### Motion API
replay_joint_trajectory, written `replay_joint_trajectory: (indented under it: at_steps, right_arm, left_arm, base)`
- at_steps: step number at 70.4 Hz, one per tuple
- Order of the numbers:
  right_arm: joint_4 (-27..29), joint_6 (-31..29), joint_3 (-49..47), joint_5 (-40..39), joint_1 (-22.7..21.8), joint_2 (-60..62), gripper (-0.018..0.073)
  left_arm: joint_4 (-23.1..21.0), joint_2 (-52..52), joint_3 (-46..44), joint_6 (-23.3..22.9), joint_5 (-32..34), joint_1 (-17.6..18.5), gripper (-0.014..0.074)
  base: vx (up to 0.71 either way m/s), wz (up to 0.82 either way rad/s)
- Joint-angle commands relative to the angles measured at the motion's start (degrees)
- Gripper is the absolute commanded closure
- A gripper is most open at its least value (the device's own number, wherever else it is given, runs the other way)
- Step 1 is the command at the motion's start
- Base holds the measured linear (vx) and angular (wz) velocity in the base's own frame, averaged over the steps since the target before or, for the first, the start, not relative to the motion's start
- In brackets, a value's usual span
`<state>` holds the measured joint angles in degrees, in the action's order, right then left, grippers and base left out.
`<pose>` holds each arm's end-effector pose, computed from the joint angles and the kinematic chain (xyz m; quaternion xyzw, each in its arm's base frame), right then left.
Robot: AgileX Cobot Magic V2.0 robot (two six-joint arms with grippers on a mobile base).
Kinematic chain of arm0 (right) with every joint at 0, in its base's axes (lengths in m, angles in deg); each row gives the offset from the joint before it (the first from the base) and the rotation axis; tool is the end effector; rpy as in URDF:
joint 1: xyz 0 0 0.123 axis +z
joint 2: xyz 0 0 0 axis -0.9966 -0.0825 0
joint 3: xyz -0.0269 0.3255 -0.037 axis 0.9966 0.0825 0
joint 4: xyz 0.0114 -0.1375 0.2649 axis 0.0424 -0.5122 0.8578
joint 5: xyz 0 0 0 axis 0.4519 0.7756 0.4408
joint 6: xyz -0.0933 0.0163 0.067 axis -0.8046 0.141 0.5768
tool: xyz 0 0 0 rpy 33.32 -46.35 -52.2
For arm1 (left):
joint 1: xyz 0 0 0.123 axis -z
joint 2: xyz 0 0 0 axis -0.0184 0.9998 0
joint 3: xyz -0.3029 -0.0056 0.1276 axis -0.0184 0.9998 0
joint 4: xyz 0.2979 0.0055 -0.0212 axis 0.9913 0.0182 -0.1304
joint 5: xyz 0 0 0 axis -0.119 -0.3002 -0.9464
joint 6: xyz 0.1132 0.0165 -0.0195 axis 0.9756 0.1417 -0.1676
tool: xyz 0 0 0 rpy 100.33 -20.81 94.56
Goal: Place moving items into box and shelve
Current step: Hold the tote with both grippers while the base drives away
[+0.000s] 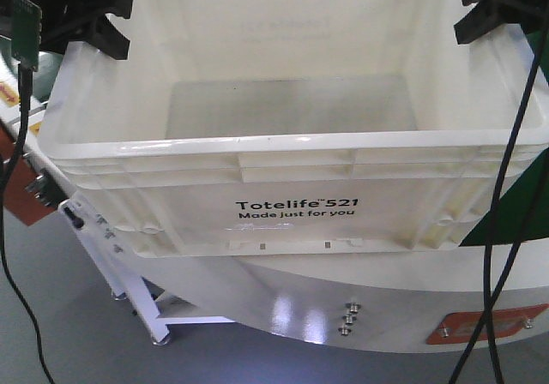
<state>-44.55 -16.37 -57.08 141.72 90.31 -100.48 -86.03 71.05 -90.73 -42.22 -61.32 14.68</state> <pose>0.3603 0.0600 0.4526 -0.1367 0.9459 0.1113 0.2725 0.3568 -0.1123 0.4373 0.0638 0.9492 -0.1603 0.2632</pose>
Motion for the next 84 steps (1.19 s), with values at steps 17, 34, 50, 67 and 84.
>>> replay_joint_trajectory:
  at_steps: [17,34,50,67,84]
  right_arm:
    - [7.2,-2.1,-2.2,-1.0,0.4,3.1,0.0571]
    - [7.2,-2.2,-2.2,-1.0,0.4,3.1,0.0571]
    - [7.2,-2.2,-2.2,-1.0,0.4,3.1,0.0571]
    - [7.2,-2.1,-2.2,-1.0,0.4,3.1,0.0571]
    - [7.2,-2.1,-2.2,-1.0,0.4,3.1,0.0571]
  left_arm:
    - [-5.9,-3.4,-2.7,1.2,6.4,0.6,0.0613]
    - [-5.9,-3.4,-2.7,1.2,6.4,0.6,0.0613]
    - [-5.9,-3.4,-2.7,1.2,6.4,0.6,0.0613]
    - [-5.9,-3.4,-2.7,1.2,6.4,0.6,0.0613]
    - [-5.9,-3.4,-2.7,1.2,6.4,0.6,0.0613]
  base:
    - [-0.14,0.55]
    - [-0.15,0.59]
    - [-0.15,0.58]
    - [-0.16,0.6]
    - [-0.19,0.67]
